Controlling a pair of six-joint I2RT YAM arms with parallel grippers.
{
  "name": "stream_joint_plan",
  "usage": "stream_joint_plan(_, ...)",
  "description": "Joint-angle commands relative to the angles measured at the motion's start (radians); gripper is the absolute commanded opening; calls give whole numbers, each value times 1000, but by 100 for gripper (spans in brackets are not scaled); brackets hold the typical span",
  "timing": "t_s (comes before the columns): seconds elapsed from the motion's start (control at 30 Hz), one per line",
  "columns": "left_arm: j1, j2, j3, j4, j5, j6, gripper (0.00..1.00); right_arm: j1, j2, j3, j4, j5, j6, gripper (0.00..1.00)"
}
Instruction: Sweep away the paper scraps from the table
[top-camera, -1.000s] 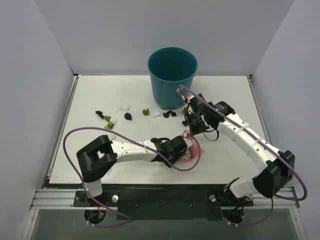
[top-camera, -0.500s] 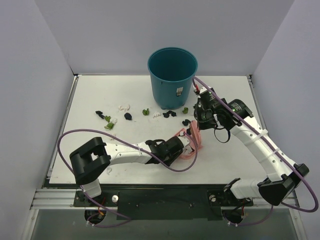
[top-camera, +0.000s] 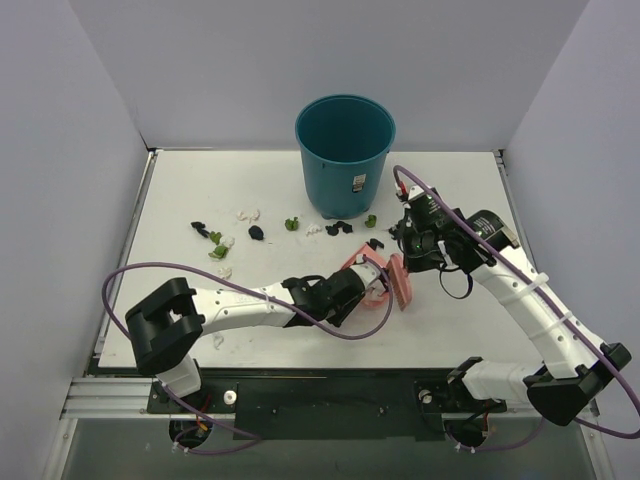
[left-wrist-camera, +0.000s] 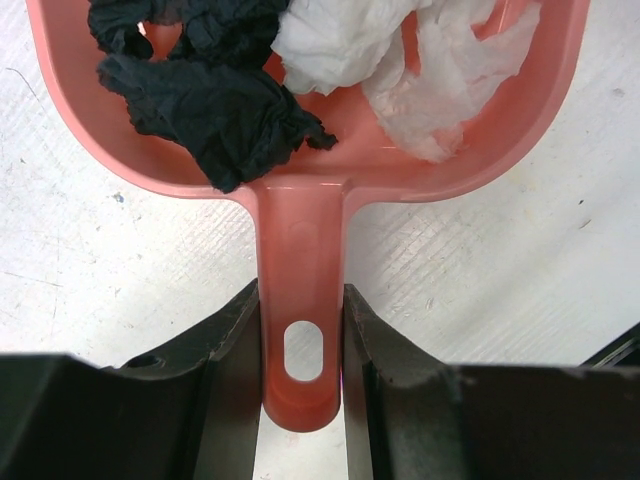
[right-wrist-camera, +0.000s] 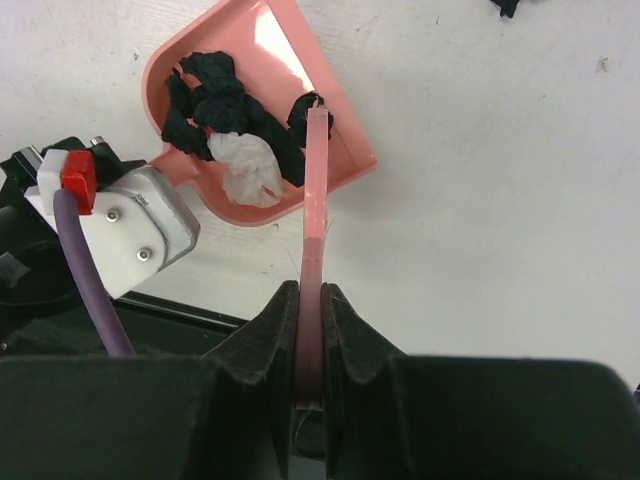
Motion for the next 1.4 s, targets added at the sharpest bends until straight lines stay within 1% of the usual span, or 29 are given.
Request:
stream_joint_plan(0.0, 7, -41, 37, 22, -18, -19, 0, 4, -36, -9, -31, 31, 11, 0)
stream_joint_plan(0.5, 64, -93, 8, 37, 16, -53, 0, 6, -85, -35, -40, 43, 18, 0)
stream_joint_plan(0.8, 72, -91, 0, 32, 26, -56, 0, 6, -95, 11, -60, 97, 26, 0)
stream_joint_plan(1.0, 72, -96, 6, 15, 23, -54, 0, 4, -87, 74, -58, 69, 34, 0)
stream_joint_plan(1.1, 72, -106, 5, 20, 17, -56, 0, 4, -88, 69, -58, 48, 31, 0)
stream_joint_plan(1.27, 72, -102, 17, 14, 25, -58, 0, 4, -104, 46, -54, 65, 35, 0)
stream_joint_plan(1.37, 73, -97, 31, 0, 29, -58, 0, 1, -113, 84, -60, 92, 46, 0)
